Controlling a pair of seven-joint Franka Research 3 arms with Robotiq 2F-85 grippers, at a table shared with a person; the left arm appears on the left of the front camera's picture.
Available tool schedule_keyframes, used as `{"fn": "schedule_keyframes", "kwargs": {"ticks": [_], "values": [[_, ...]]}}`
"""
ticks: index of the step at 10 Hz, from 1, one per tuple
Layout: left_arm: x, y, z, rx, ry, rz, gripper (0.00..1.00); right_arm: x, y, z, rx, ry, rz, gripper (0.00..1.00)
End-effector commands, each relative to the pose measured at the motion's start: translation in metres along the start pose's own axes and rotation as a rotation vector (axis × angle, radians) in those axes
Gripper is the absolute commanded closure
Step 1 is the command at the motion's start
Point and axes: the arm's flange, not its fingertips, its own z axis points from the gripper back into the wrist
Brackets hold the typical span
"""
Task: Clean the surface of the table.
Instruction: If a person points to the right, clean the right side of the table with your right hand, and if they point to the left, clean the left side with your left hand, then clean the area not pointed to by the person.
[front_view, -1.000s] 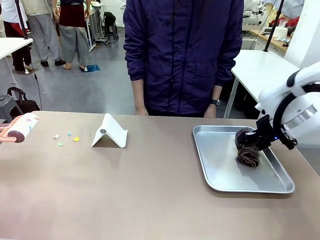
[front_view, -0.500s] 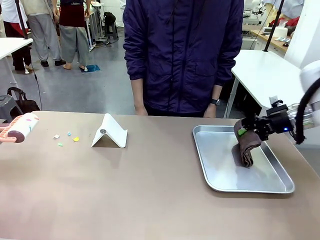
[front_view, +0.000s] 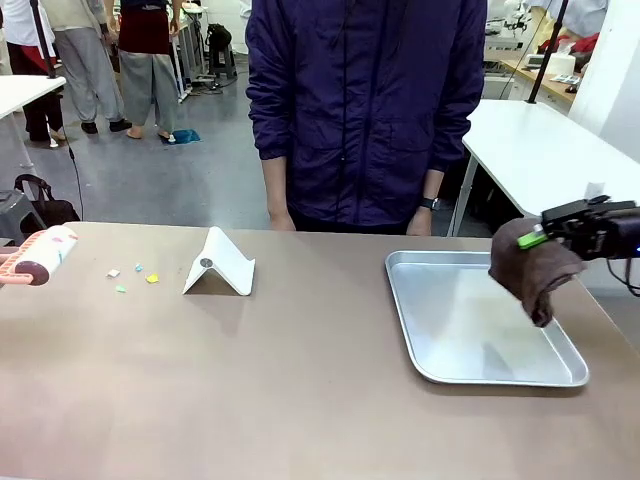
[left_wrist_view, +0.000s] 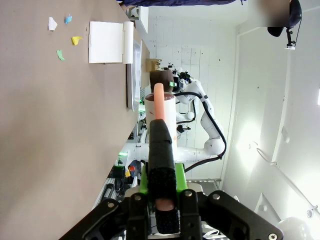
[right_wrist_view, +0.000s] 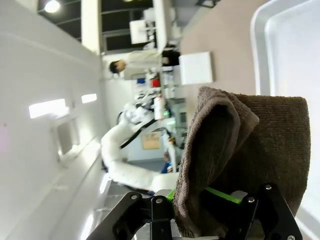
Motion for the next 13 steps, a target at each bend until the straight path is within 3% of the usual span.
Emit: {"fn": "schedule_keyframes", "kwargs": {"ticks": [1,4,6,7,13], "values": [[-0.005,-0.003,-0.003,-0.009,-0.002,-0.019,1.00,-0.037,0.022,0.019,0.086,0.021,-0.015,1.00],[-0.005,-0.003,-0.003,-0.009,-0.002,-0.019,1.00,-0.069,0.016,0.029,0.146,0.032,-0.006,1.00],[-0.005,-0.003,-0.003,-0.009,-0.002,-0.019,1.00,-0.068,0.012,0.023,0.139,-0.019,-0.010,1.00],[-0.005,-0.003,-0.003,-0.009,-0.002,-0.019,1.00,-0.066,0.013,0.026,0.141,0.021,-0.011,1.00],[-0.005,-0.003,-0.003,-0.009,-0.002,-0.019,1.00,-0.066,0.013,0.026,0.141,0.021,-0.011,1.00]]}}
